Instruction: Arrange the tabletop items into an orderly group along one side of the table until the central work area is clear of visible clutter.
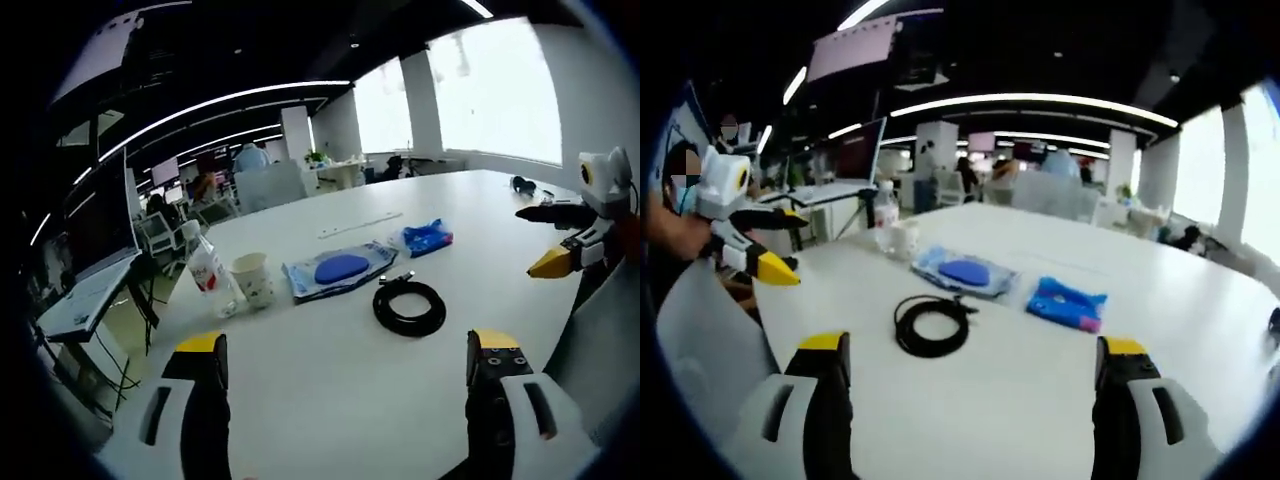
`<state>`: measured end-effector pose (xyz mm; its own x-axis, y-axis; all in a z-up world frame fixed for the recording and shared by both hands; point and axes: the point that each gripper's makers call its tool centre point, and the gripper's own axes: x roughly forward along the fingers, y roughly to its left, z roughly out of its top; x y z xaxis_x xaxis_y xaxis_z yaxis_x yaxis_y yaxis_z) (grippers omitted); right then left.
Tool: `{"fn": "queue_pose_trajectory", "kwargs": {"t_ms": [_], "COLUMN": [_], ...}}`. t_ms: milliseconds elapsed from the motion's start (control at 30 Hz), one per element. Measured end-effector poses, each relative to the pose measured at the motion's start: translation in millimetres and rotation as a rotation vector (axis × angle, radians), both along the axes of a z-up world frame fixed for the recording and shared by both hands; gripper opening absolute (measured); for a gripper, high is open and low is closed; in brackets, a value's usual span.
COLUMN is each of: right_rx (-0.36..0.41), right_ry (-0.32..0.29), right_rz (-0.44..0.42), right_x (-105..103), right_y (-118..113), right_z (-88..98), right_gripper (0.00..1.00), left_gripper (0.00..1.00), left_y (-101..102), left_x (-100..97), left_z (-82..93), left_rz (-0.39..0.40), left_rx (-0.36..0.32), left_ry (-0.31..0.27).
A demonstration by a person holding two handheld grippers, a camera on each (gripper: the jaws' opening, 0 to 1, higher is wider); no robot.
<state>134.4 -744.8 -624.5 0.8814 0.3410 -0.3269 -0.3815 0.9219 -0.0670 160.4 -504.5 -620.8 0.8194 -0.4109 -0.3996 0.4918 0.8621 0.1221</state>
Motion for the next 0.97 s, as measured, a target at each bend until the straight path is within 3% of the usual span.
{"fn": "queue_pose_trajectory", "kwargs": {"t_ms": [67, 100, 167, 333, 467, 667, 967], "right_rx": [0.007, 0.011, 0.020, 0.038, 0.056, 0.069, 0.057], "right_ry": [-0.004, -0.005, -0.005, 0.003, 0.027, 0.035, 0.037], "right_rz": [-0.001, -0.003, -0.005, -0.021, -0.026, -0.042, -0.059], "right_x": [0, 0, 1, 2, 1, 2, 2], "right_y": [0, 0, 0, -3, -3, -6, -9], "right_z": [1.1, 2.0, 2.5, 1.2, -4.1, -4.5, -5.9], "right_gripper": [1.00, 1.00, 1.00, 1.00, 1.00, 1.00, 1.00], "left_gripper": [0.99, 0.99, 0.99, 0.99, 0.99, 0.98, 0.95], "left_y": [5, 8, 4, -3, -4, 6, 8], "left_x": [-3.5, -4.9, -1.6, -4.2, -3.7, 1.9, 2.7], "left_z": [-4.6, -9.9, -4.8, -14.6, -11.3, -12.2, -12.5], "left_rz": [0.006, 0.024, 0.022, 0.002, -0.009, 0.045, 0.056], "left_rx": [-0.010, -0.026, -0.039, 0.005, 0.028, -0.006, 0.000], "left_ry": [0.001, 0.032, 0.009, 0.008, -0.025, -0.005, -0.008]}}
